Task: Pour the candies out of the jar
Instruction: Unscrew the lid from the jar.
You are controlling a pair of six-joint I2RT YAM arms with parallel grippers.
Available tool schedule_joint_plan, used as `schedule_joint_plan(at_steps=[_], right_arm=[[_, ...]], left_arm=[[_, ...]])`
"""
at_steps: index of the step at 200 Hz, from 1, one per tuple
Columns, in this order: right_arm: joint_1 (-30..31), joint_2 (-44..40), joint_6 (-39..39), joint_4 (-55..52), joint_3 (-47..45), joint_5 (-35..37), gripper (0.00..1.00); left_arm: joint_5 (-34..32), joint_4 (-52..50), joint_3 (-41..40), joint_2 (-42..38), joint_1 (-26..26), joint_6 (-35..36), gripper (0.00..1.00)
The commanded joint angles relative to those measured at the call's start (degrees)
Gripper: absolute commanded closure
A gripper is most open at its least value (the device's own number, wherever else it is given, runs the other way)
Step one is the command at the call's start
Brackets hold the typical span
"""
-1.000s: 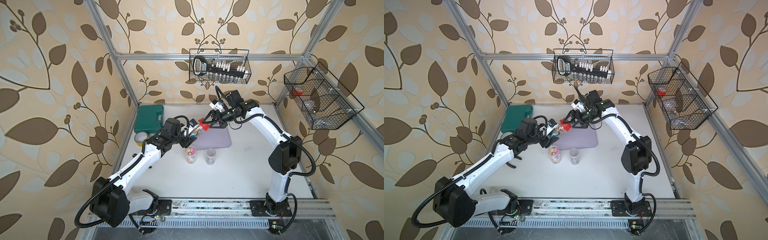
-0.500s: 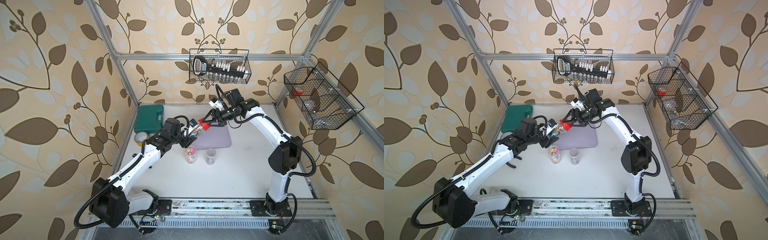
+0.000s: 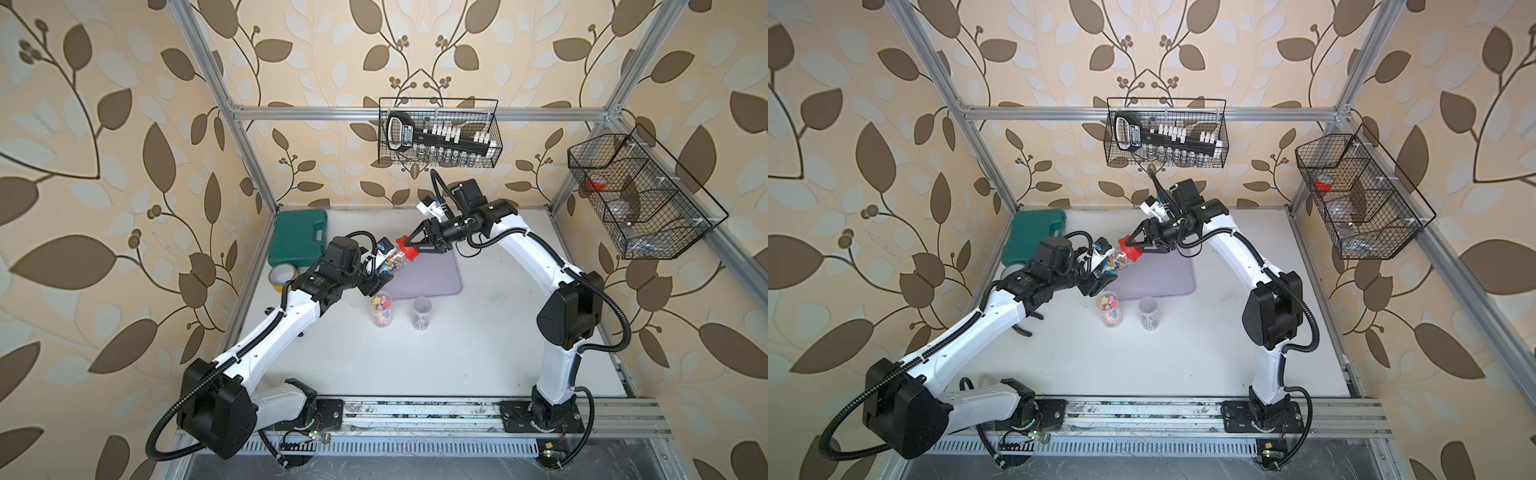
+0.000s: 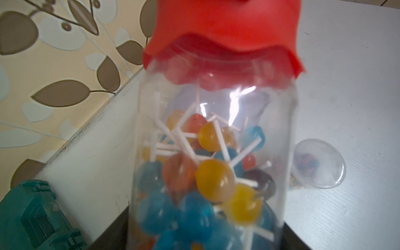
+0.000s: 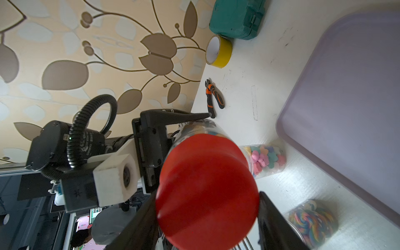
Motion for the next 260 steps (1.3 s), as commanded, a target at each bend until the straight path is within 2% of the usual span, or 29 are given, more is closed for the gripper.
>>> schedule_joint_plan(at_steps=[1, 63, 94, 135, 194, 231, 260], right_arm=[[0.39, -0.74, -3.47, 1.21, -1.81, -2.52, 0.43], [0.35, -3.65, -11.09, 4.76, -7.26, -5.12, 0.53], [0.31, -6.87, -16.11, 7.47, -11.36, -7.07, 0.54], [0.30, -12.03, -22.32, 14.66, -18.32, -12.83, 0.54], [0.21, -13.73, -33.17, 15.56, -21.50, -18.31, 0.53], [0.15, -15.34, -36.86, 15.66, -23.11, -18.83, 0.53], [-0.24, -15.53, -36.56, 15.61, -23.04, -18.41, 0.52]], left_arm=[[4.00, 5.08, 0.74, -2.72, -0.71, -1.45, 0.38], [7.57, 5.11, 1.27, -1.80, -0.69, -3.57, 0.36], [11.28, 4.30, 2.56, -0.88, -0.28, -4.91, 0.36], [20.79, 4.33, 4.88, 1.13, 2.19, -8.16, 0.36], [36.16, 2.02, 8.69, 4.42, 5.16, -11.07, 0.36], [38.92, 0.53, 9.27, 4.70, 5.67, -10.67, 0.35], [39.09, -0.59, 9.45, 4.80, 5.70, -9.76, 0.35]])
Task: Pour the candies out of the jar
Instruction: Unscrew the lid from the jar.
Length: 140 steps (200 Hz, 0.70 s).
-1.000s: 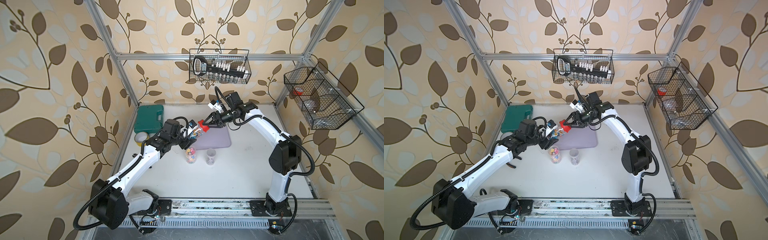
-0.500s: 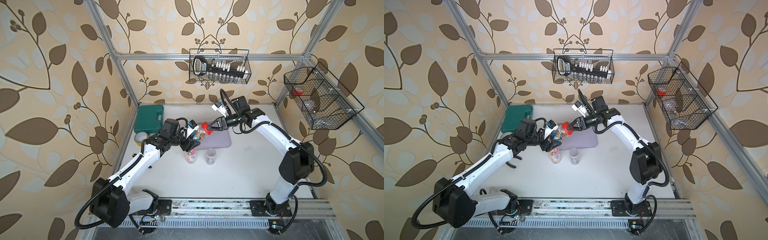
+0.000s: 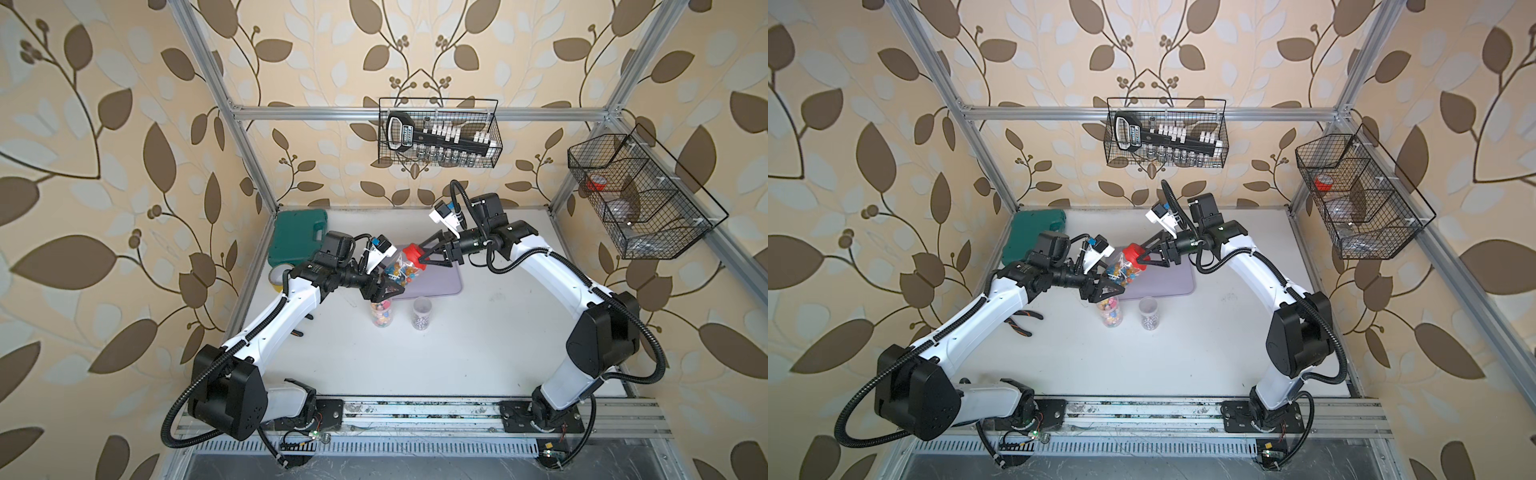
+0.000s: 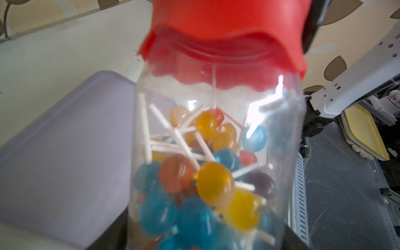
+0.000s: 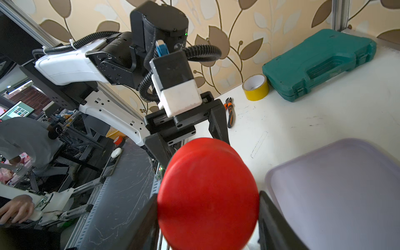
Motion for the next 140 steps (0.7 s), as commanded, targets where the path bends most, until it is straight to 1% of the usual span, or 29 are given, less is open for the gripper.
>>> schedule_joint_plan(at_steps=[1, 32, 56, 64, 75, 96, 116, 126, 140], right_arm=[[1.94, -1.14, -2.56, -2.76, -1.18, -6.85, 0.52], [1.58, -1.23, 0.07, -2.71, 0.54, -5.20, 0.42], [1.33, -1.30, 3.02, -2.81, 2.33, -2.84, 0.26], [1.16, -1.39, 4.13, -2.72, 2.85, -1.90, 0.19], [0.91, -1.61, 5.68, -2.58, 3.59, -0.95, 0.13], [-0.09, -2.38, 9.95, -1.65, 4.57, 0.03, 0.07], [-1.13, -4.23, 14.05, 0.02, 4.76, 3.04, 0.01], [-1.64, -5.13, 16.37, 0.68, 4.82, 4.92, 0.01], [-2.88, -5.60, 21.74, 1.17, 5.30, 7.81, 0.01]], left_arm=[[4.07, 7.35, 5.25, -0.28, 0.28, -0.59, 0.35], [3.11, 5.59, 5.42, 0.07, 0.28, 0.76, 0.35], [2.07, 5.00, 5.16, -0.07, 0.33, 1.54, 0.35], [1.58, 4.82, 5.07, -0.15, 0.28, 1.75, 0.35], [0.96, 4.36, 5.09, -0.10, 0.30, 2.20, 0.35], [-0.06, 3.02, 5.00, -0.10, 0.28, 3.52, 0.35], [-1.07, 2.43, 4.98, -0.10, 0.28, 4.20, 0.35], [-1.84, 2.24, 4.96, -0.10, 0.28, 4.45, 0.35], [-3.34, 2.35, 4.92, -0.10, 0.25, 4.76, 0.35]])
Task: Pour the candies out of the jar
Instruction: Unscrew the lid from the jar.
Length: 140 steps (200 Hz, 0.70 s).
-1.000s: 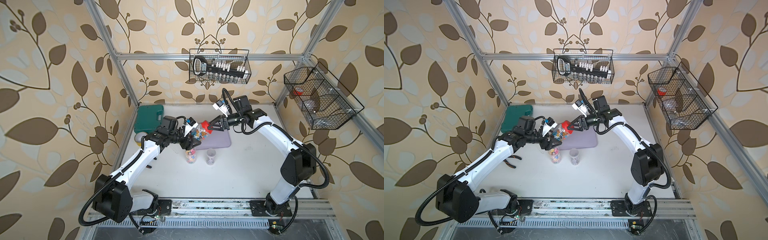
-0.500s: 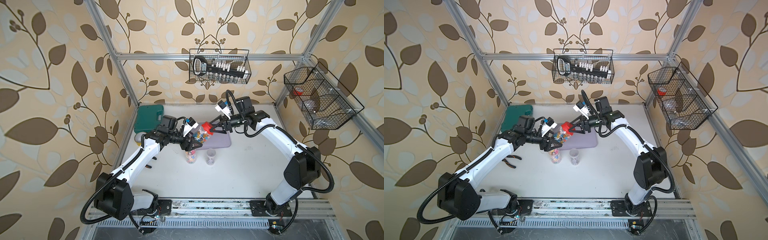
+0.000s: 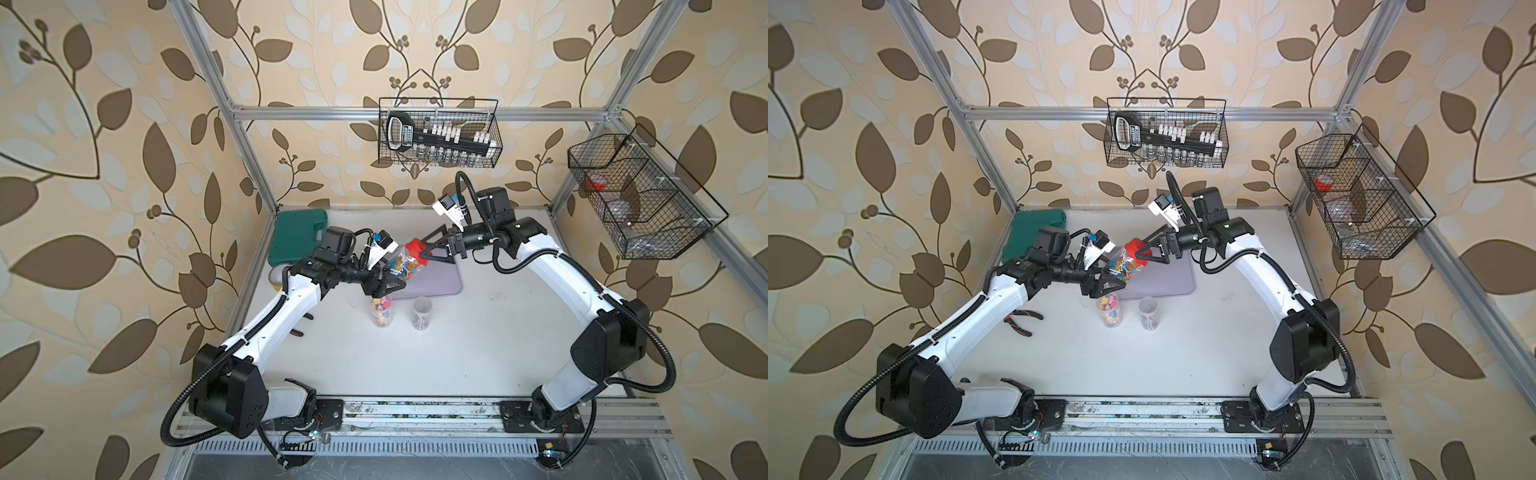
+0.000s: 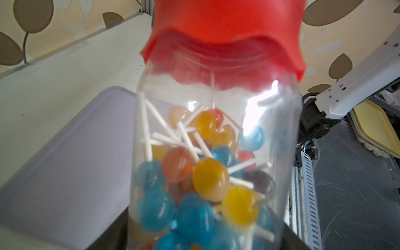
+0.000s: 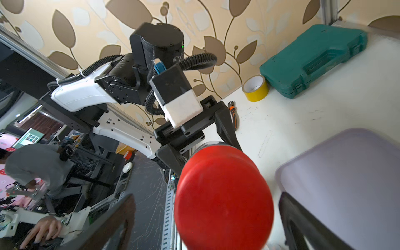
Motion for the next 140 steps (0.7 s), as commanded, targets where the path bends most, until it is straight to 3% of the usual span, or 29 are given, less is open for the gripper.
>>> schedule_joint_plan(at_steps=[1, 37, 71, 110, 140], right_arm=[[-1.56, -2.58, 8.93, 1.64, 2.69, 4.61, 0.01], [-6.63, -0.99, 22.66, -2.07, 5.14, 4.60, 0.01], [-6.80, 3.69, 20.57, -16.36, 11.54, 9.27, 0.01], [-4.23, 6.79, 22.55, -19.09, 13.43, 11.20, 0.01], [-0.93, 9.52, 23.31, -19.59, 14.93, 11.59, 0.01]], left_arm=[[-1.15, 1.86, 2.57, -0.71, 0.29, 2.43, 0.35], [-9.66, 4.69, 1.15, -1.94, 0.32, 3.14, 0.36], [-19.94, 8.57, -2.19, -5.26, -0.71, 5.08, 0.34], [-30.96, 8.99, -4.53, -7.42, -3.70, 10.11, 0.35], [-33.46, 8.86, -4.92, -8.05, -5.18, 11.57, 0.35]])
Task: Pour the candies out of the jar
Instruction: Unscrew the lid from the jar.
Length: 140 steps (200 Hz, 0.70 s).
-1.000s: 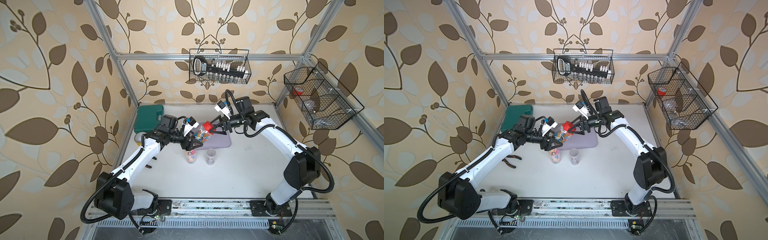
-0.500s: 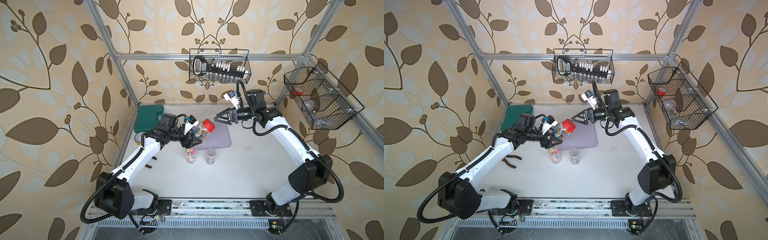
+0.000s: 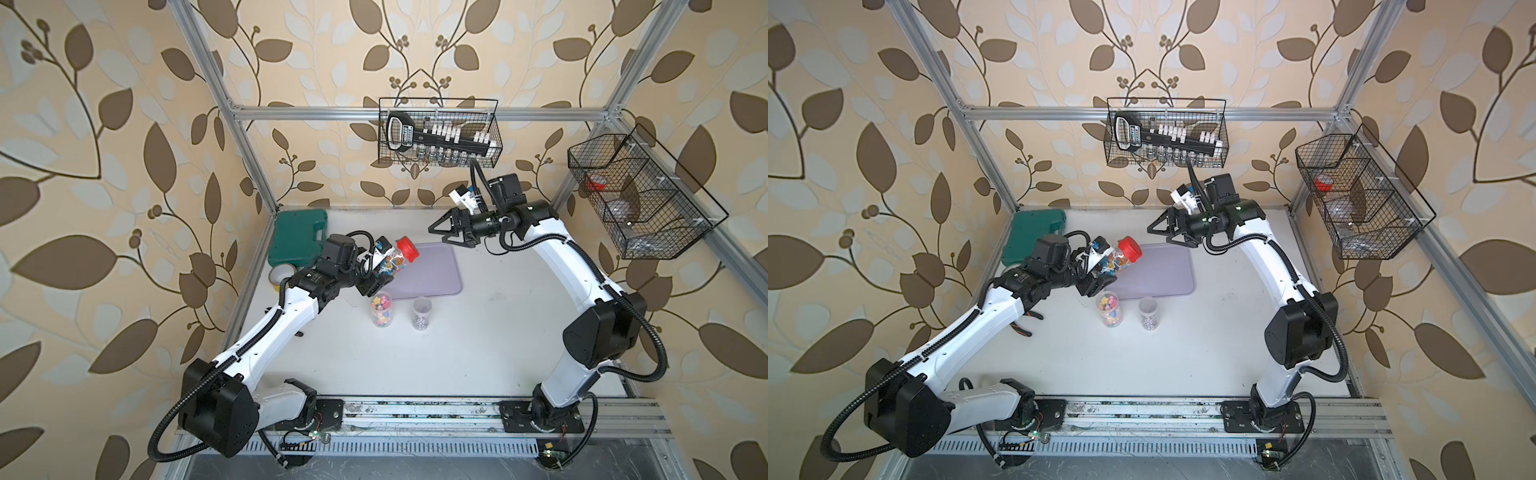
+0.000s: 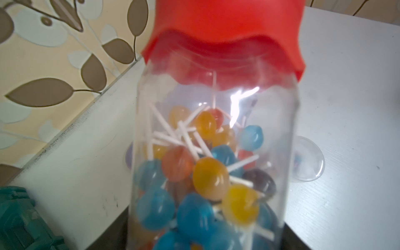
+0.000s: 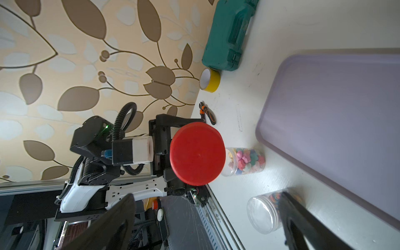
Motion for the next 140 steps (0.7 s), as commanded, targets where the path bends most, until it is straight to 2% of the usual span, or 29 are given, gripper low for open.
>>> schedule_joint_plan(at_steps=[1, 78, 140], right_arm=[[2.45, 2.19, 1.23, -2.79, 2.59, 1.08, 0.01], [7.11, 6.39, 4.64, 0.80, 3.91, 0.94, 0.06], [7.55, 7.18, 5.07, 2.46, 3.94, 0.64, 0.24]], left_arm=[[-4.23, 4.22, 0.26, -2.61, -1.16, 3.31, 0.35], [-3.60, 2.84, 0.44, -3.20, -2.37, 3.73, 0.34], [-2.29, 2.52, 0.62, -3.05, -2.64, 3.09, 0.34]])
